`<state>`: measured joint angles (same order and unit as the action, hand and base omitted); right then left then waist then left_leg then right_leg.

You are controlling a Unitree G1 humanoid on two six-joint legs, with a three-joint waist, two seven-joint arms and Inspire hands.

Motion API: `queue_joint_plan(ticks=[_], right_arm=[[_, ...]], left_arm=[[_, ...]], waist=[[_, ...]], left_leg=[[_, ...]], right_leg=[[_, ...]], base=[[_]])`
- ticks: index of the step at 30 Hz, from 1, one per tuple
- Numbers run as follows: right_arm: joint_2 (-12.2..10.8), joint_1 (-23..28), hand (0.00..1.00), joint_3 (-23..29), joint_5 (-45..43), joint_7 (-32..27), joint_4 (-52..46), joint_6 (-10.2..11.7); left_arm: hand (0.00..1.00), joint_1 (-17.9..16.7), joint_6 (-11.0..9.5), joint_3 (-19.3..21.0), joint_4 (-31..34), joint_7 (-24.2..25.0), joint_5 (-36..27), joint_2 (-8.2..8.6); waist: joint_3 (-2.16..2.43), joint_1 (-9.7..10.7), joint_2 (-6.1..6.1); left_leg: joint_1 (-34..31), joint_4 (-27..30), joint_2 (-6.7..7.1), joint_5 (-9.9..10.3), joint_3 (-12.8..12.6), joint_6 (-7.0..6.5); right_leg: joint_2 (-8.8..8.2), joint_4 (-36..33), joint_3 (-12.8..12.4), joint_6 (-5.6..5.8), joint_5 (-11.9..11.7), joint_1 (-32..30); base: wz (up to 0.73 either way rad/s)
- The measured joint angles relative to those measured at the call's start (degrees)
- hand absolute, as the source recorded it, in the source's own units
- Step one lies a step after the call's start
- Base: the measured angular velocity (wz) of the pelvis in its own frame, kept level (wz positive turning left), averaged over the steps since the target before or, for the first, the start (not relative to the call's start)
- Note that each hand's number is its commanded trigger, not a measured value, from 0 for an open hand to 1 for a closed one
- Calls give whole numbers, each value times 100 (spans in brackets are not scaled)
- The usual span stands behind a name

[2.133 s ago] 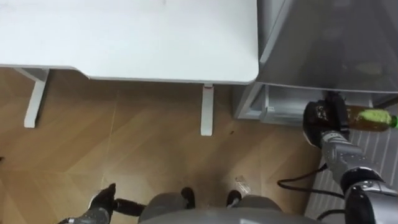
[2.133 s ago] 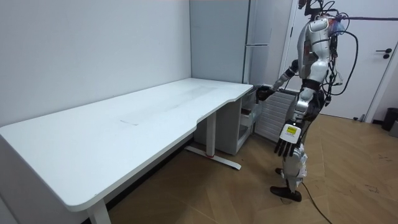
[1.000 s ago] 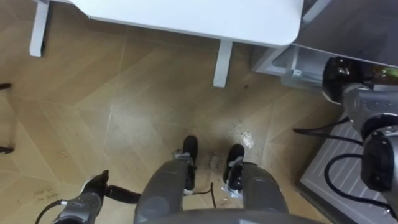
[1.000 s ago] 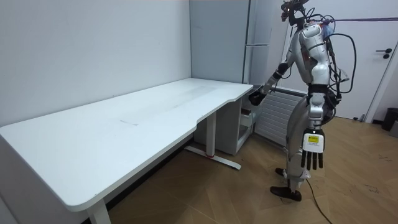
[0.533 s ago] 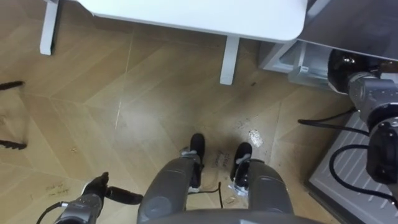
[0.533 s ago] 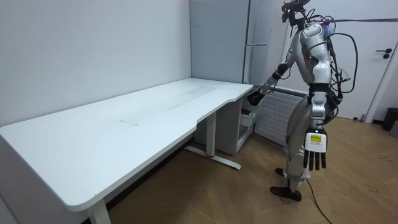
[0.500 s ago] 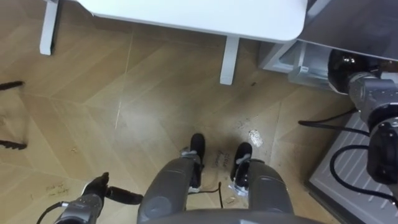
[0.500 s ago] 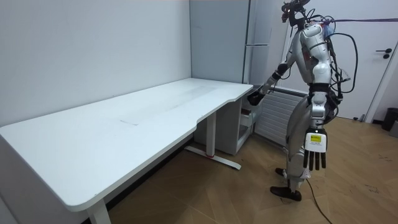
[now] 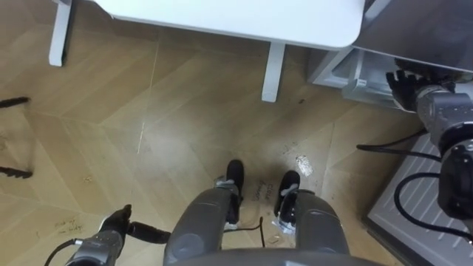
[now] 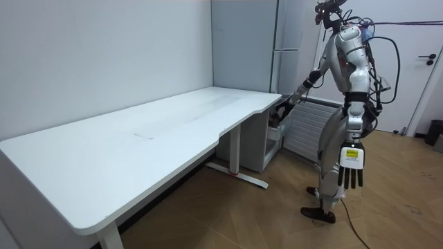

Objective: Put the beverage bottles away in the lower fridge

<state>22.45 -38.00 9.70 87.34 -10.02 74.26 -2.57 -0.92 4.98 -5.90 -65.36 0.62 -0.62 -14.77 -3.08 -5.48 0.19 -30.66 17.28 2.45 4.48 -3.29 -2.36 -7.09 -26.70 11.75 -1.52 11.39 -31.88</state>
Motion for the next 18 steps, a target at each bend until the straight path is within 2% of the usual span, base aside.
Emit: queue_joint_plan(ticks=[15, 18], right_arm=[[2, 7, 0, -2, -14, -20, 1, -1], [3, 174, 0, -5, -55, 36, 10, -13]], left_arm=[[0, 1, -33, 7, 9, -16, -4, -1], [0, -17, -35, 7, 13, -13, 6, -2]], waist=[[3, -38, -6], [5, -19, -7]], left_leg=[[31, 29, -15, -5, -63, -2], [168, 28, -28, -5, -58, -2]], right_leg=[[7, -19, -35, -11, -10, 17], [19, 69, 43, -14, -13, 227]], base=[[-1], [11]])
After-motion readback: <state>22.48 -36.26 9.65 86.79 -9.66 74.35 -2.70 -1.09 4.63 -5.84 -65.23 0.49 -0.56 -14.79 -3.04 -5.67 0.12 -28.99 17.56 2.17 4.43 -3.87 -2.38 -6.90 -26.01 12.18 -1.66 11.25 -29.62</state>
